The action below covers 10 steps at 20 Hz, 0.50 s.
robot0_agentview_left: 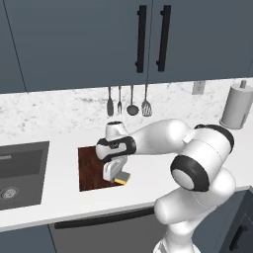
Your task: Pick up the sponge from the counter and clean the cutting board by briefly scrubbing or pressing down on the cutting board. Once finished, release the sponge.
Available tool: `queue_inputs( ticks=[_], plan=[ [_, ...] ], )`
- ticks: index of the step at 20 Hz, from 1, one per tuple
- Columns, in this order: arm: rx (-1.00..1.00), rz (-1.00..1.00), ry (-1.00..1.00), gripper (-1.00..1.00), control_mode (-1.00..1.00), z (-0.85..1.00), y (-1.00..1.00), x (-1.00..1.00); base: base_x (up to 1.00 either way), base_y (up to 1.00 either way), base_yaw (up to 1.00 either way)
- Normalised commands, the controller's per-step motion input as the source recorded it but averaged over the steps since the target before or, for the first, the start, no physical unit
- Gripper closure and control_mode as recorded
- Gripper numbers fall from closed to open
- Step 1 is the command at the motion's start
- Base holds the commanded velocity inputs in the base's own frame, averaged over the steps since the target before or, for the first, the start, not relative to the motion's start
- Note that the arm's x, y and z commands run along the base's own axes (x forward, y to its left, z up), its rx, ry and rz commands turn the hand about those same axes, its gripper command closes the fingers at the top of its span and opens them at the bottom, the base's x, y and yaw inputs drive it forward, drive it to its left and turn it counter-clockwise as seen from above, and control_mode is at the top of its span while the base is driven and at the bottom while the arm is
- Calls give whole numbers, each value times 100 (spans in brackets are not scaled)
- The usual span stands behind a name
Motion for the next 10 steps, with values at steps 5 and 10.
queue_inputs(
  ticks=[5, 10],
  plan=[
    [0, 0, 0, 100, -100, -25, 8, 2, 0, 0, 0],
    [0, 0, 0, 100, -100, -26, 7, 0, 0, 0, 0]
  ],
)
